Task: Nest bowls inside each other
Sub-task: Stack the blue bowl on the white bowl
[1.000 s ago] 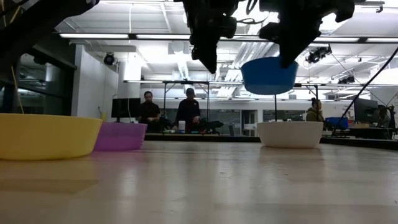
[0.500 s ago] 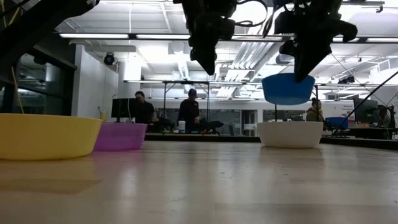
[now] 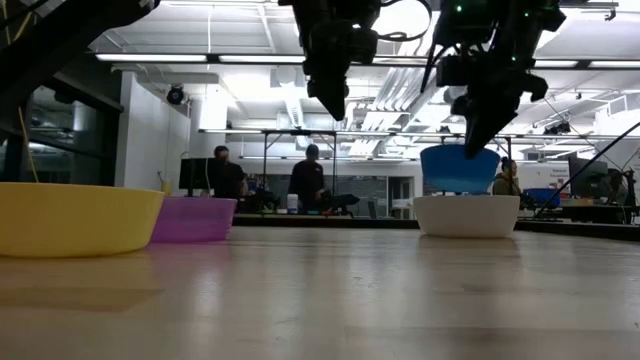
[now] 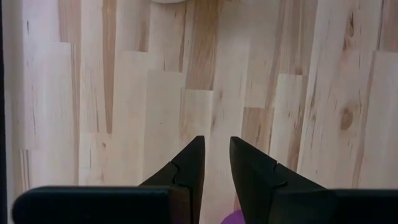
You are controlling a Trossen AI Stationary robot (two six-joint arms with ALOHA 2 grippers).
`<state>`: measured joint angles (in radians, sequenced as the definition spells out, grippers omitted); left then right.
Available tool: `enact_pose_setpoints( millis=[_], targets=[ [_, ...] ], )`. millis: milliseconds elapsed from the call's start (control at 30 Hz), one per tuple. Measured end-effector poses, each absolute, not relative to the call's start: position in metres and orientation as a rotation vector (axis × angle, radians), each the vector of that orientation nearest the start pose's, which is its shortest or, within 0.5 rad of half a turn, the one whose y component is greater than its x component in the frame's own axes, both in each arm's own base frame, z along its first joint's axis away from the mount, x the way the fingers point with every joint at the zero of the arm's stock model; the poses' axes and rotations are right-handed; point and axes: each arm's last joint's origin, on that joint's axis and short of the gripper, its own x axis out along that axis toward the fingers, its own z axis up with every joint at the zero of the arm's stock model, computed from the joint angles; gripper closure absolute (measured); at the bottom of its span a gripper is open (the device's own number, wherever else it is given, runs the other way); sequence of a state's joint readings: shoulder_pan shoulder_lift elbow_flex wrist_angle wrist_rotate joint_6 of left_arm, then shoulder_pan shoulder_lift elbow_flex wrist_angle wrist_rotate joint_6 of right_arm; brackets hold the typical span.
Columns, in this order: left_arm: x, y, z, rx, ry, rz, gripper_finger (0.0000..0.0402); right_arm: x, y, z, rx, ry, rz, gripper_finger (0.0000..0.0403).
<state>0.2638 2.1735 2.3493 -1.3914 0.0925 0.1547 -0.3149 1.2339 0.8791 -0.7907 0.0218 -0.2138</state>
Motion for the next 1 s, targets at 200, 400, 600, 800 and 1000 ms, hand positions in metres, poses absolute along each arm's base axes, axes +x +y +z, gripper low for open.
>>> enact_pose_setpoints(
  millis=[200,400,600,800,1000],
  targets=[
    [0.419,0.110,0.332,-0.082,1.206,0.054,0.0325,0.207,-0.082,0.226,0.001,1.160,-0.221,0.0399],
    [0.420,0.109,0.332,-0.096,1.200,0.031,0.0325,0.199,-0.091,0.213,0.069,1.157,-0.211,0.0399],
    [0.420,0.109,0.332,-0.098,1.199,0.028,0.0325,0.200,-0.092,0.206,0.079,1.146,-0.201,0.0399],
    [0.420,0.109,0.333,-0.097,1.193,0.029,0.0325,0.209,-0.096,0.190,0.103,1.188,-0.168,0.0399],
    [0.420,0.109,0.332,-0.104,1.197,0.027,0.0325,0.218,-0.101,0.168,0.105,1.275,-0.159,0.0399]
  ],
)
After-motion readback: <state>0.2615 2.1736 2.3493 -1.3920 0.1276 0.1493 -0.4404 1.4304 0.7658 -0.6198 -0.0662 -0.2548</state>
